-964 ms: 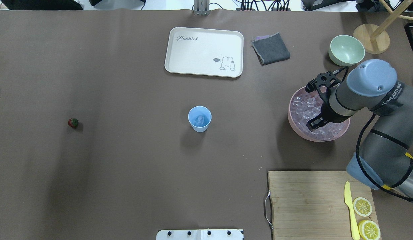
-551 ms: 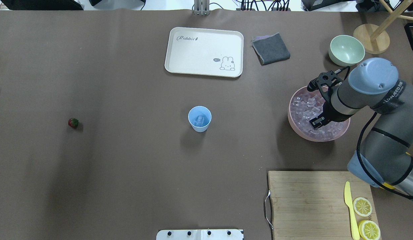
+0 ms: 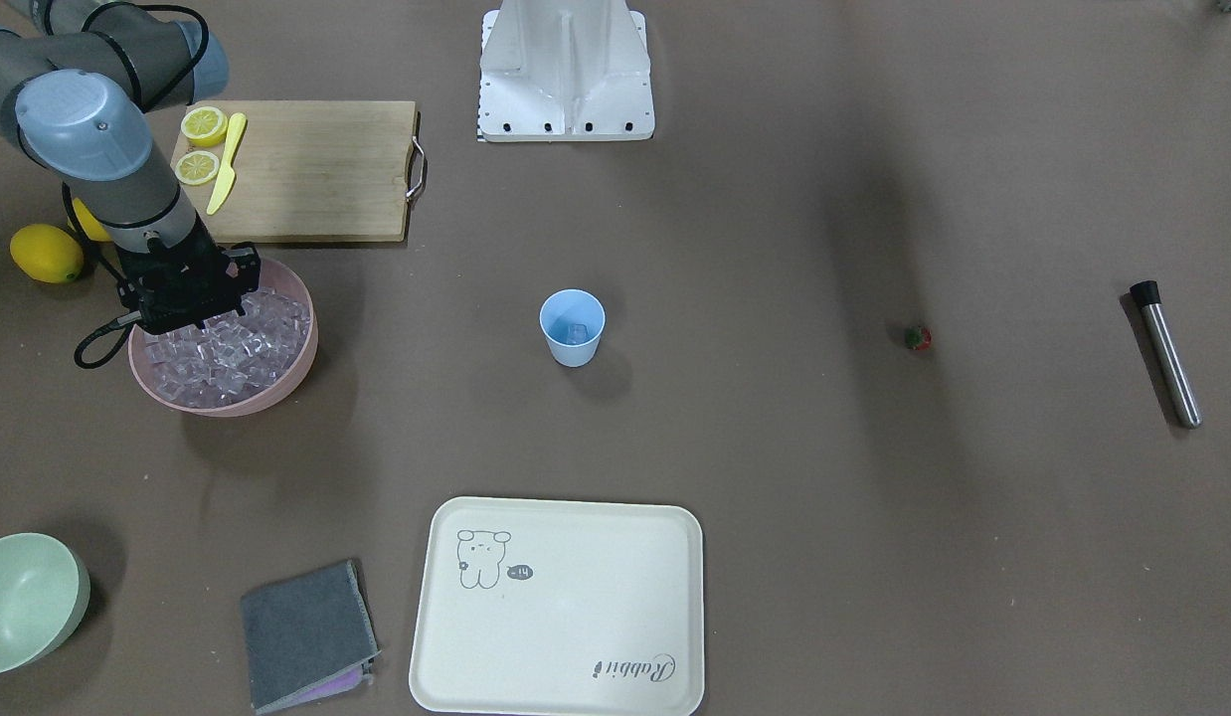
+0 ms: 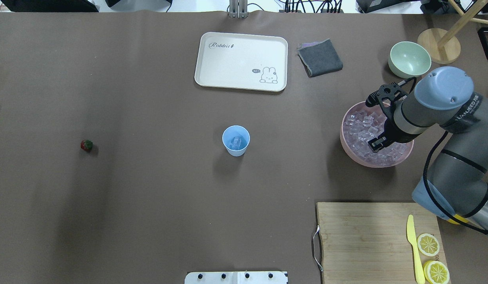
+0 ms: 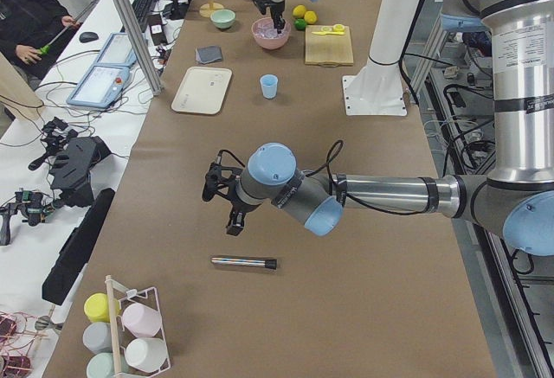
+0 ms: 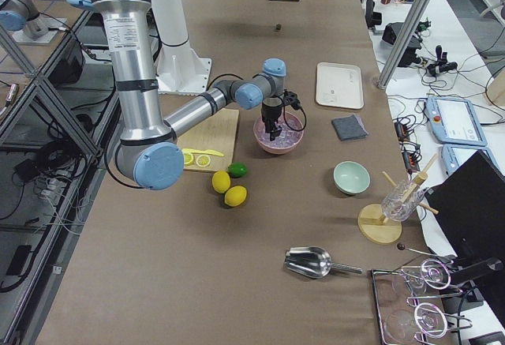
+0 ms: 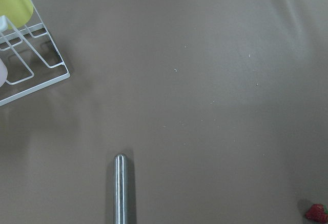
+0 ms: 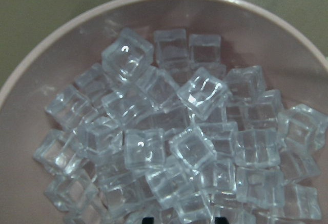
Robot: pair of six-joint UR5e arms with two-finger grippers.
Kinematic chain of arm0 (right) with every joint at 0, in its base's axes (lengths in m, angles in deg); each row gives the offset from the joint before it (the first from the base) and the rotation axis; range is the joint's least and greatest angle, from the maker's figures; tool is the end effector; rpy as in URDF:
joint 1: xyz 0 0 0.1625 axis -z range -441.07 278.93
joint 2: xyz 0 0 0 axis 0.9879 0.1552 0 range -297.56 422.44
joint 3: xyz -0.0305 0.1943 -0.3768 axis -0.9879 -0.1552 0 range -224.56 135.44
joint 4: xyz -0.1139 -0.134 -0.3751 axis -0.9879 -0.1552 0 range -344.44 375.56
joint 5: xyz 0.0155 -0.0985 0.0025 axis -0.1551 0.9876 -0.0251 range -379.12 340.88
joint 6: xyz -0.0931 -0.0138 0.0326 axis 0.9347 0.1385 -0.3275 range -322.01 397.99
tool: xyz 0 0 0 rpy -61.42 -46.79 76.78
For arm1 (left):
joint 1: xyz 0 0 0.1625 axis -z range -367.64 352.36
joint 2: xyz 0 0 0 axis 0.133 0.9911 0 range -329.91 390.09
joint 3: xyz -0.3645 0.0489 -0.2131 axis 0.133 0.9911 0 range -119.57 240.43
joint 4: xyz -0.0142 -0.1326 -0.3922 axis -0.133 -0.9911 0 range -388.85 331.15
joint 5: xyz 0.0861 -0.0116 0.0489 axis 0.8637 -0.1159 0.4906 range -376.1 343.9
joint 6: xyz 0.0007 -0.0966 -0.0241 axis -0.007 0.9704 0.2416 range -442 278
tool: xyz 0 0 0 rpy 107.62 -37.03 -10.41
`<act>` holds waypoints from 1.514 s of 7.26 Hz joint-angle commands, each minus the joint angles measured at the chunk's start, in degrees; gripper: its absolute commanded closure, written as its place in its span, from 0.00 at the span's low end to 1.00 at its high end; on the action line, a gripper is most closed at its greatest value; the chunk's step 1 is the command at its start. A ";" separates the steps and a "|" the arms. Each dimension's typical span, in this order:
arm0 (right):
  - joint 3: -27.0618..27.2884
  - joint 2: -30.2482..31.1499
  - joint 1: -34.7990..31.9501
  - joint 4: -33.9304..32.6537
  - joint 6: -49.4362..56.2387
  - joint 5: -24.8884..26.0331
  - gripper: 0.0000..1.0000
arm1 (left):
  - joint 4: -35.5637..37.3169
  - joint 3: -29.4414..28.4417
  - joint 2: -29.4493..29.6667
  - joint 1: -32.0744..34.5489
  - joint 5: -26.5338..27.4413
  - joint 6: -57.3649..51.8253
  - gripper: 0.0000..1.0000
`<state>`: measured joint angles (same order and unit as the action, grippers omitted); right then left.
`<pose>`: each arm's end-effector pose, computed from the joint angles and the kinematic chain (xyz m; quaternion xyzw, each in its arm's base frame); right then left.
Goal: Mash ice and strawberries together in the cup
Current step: 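Return the right gripper to the bowl and grasp a third ice cube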
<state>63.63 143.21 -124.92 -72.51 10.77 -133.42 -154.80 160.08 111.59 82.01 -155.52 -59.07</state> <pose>-0.3311 -0.4460 0.4316 0.0770 -0.3113 -0.2080 0.9241 -0.0551 -0.4482 0.5666 0.2030 0.4465 -0.0383 0.8706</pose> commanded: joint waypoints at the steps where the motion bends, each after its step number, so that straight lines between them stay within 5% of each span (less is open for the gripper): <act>1: 0.09 -0.43 -0.70 0.00 -0.02 -2.32 0.51 | 0.00 0.20 -0.03 0.00 0.03 0.00 0.01; 11: -0.35 -0.70 -2.47 -0.61 -2.30 -5.41 0.51 | 0.00 0.46 0.06 0.00 0.47 0.09 0.01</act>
<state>63.21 142.66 -127.42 -73.12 8.93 -138.36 -154.80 160.51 111.65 82.00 -155.06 -58.97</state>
